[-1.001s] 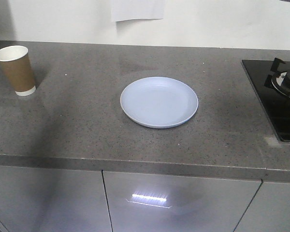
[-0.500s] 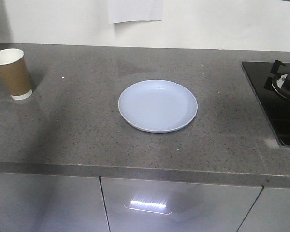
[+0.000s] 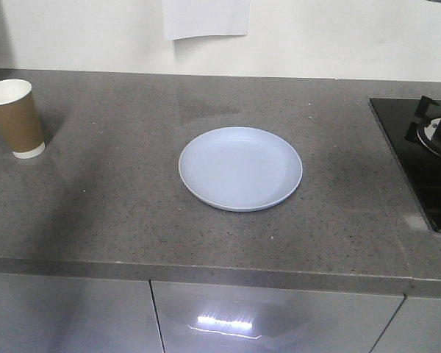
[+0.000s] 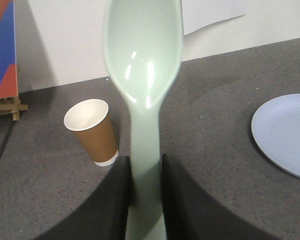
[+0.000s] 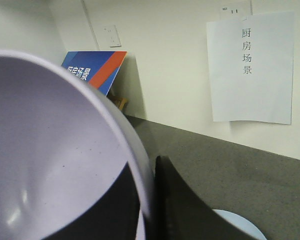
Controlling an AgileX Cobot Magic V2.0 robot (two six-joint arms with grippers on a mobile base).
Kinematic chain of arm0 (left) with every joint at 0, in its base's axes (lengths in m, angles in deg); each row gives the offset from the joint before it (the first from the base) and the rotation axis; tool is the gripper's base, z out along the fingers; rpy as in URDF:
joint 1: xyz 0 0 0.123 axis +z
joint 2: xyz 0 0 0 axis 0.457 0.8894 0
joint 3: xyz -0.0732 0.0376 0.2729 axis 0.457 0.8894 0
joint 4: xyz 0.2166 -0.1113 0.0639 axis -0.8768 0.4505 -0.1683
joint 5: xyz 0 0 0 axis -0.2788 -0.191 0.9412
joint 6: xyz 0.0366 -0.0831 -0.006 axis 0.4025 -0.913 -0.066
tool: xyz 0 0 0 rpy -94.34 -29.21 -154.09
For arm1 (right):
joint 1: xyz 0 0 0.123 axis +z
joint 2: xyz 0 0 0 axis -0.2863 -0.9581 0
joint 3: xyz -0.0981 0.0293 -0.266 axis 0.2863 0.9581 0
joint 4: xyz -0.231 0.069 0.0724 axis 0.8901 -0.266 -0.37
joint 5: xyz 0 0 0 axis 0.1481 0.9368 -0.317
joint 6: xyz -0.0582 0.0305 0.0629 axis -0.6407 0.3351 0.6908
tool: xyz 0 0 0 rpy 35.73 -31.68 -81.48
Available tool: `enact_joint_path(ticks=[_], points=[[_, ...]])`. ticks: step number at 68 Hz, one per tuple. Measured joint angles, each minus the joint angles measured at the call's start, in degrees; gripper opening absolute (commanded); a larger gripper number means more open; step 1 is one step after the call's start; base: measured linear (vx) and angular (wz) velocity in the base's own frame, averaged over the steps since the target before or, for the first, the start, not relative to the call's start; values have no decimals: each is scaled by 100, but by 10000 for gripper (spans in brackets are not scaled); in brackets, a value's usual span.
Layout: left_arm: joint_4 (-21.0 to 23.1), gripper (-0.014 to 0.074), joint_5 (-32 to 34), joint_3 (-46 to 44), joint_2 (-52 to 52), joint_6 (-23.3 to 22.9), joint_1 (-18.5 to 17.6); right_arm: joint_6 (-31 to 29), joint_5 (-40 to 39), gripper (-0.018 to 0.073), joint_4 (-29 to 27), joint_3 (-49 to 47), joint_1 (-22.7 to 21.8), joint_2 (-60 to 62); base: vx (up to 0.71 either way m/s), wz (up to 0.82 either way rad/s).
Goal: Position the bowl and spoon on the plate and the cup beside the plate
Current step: 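Drive up to the counter in front of the pale blue plate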
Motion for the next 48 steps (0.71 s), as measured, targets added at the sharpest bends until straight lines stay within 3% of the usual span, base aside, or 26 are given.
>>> enact_joint_path(ticks=[48], points=[[0,-6,0,0,0,0,0,0,0,-5,0,0,0,0,4,2]])
